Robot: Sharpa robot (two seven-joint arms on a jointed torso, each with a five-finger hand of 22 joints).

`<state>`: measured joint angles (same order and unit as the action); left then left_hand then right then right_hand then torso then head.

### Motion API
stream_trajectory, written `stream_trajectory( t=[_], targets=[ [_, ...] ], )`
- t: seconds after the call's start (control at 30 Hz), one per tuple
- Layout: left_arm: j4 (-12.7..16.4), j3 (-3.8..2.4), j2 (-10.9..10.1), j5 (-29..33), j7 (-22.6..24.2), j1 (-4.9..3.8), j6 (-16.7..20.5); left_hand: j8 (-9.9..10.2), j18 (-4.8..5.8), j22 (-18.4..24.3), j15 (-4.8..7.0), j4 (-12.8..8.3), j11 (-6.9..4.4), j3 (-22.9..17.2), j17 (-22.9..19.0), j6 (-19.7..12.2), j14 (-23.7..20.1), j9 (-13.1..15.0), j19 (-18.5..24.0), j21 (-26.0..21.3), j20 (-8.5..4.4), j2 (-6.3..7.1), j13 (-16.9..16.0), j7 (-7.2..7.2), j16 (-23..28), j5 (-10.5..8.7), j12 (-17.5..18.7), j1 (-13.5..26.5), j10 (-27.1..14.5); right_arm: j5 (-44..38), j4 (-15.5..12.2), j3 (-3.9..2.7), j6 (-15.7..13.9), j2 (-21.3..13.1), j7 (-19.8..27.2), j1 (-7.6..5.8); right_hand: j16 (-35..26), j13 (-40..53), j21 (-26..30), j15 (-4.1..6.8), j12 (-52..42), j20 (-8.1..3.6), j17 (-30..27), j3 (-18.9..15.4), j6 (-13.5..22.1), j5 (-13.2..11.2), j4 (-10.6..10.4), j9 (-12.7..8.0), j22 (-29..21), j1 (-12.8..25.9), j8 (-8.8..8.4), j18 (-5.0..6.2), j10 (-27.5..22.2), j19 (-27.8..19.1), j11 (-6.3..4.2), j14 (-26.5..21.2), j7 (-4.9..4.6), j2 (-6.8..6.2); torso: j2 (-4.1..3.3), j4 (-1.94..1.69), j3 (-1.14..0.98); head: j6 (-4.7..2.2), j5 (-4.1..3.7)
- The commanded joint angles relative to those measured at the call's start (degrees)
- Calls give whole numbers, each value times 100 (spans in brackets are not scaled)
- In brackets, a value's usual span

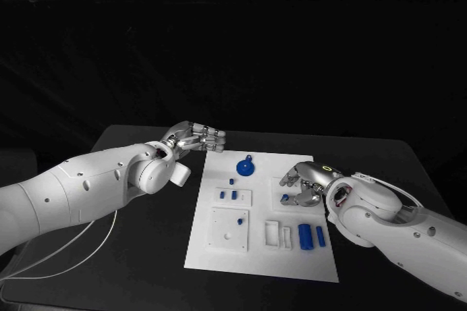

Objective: Assemble the parts on the task board

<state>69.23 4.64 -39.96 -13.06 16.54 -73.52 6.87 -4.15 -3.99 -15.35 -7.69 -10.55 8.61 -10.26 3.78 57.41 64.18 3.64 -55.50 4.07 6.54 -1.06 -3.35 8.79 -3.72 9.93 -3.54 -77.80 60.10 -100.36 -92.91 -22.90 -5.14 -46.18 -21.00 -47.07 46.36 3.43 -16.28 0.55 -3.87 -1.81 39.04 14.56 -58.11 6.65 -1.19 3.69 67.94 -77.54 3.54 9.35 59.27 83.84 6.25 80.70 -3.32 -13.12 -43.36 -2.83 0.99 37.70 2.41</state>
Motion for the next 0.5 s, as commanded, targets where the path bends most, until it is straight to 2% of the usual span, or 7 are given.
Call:
stream_trajectory(
  t=[0.03, 0.13, 0.27, 0.33, 0.4, 0.5],
  targets=[
    [16, -4, 22, 36, 39, -1, -77, -23, 77, 3, 5, -13, 1, 27, -4, 34, -51, 0, -43, 23, -12, -35, 4, -1, 20, -22, -21, -23, -14, -191, 34, 3, 414, 27, -84, 0, 29, -3, 4, -14, -38, 31, -9, 17, 44, -33, 3, -6, -5, -52, 6, 144, 81, 224, -28, 5, 16, 16, 0, -1, 3, 11, 10],
    [13, -4, 22, 36, 37, -1, -73, -23, 77, 3, 5, -13, 1, 27, -4, 34, -51, 0, -43, 23, -12, -35, 4, -1, 20, -22, -21, -23, -14, -245, 69, 9, 402, 55, -86, 1, 24, -3, -3, 7, -22, 7, -19, 103, 18, -68, 95, -6, -9, -30, 5, 116, 195, 223, -56, 3, -3, 62, 2, -7, 0, 14, 13],
    [12, -4, 16, 36, 34, -1, -73, -23, 77, 3, 5, -13, 1, 27, -4, 34, -51, 0, -43, 23, -12, -35, 4, -1, 20, -22, -21, -23, -14, -351, 125, 30, 316, 100, -98, 2, 25, -7, -62, 46, -19, -28, -18, 439, -65, -261, 216, -7, 0, -26, 4, 79, 363, 237, -103, 18, -41, 136, 3, -7, 3, 18, 16],
    [11, -4, 14, 36, 33, -1, -75, -21, 77, 21, 5, -21, 1, 20, -5, 33, -51, 0, -47, 27, -14, -37, 4, -2, 20, -23, -19, -25, -14, -391, 145, 42, 265, 119, -101, 2, 18, -9, -97, 67, 8, -55, -17, 816, -95, -330, 295, -8, -2, 70, 1, 52, 478, 235, -126, 24, -68, 79, 3, -7, 5, 19, 18],
    [11, -4, 11, 36, 32, -1, -74, -21, 77, 21, 5, -21, 1, 20, -5, 33, -51, 0, -47, 27, -14, -37, 4, -2, 20, -23, -19, -25, -14, -416, 159, 52, 221, 137, -96, 3, 19, -9, -177, 91, 17, -77, -14, 1168, -236, -374, 304, -7, 12, 132, 1, 30, 607, 247, -152, 45, -161, 86, 2, -3, 2, 23, 24],
    [9, -4, 10, 36, 29, -1, -67, -21, 77, 21, 5, -21, 1, 20, -5, 33, -51, 0, -47, 27, -14, -37, 4, -2, 20, -23, -19, -25, -14, -437, 176, 71, 163, 161, -72, 5, 18, -14, -253, 128, 38, -117, -2, 1618, -395, -382, 332, -5, 27, 235, 3, -6, 775, 250, -201, 67, -193, 73, 0, 1, -1, 25, 30]
  ],
)
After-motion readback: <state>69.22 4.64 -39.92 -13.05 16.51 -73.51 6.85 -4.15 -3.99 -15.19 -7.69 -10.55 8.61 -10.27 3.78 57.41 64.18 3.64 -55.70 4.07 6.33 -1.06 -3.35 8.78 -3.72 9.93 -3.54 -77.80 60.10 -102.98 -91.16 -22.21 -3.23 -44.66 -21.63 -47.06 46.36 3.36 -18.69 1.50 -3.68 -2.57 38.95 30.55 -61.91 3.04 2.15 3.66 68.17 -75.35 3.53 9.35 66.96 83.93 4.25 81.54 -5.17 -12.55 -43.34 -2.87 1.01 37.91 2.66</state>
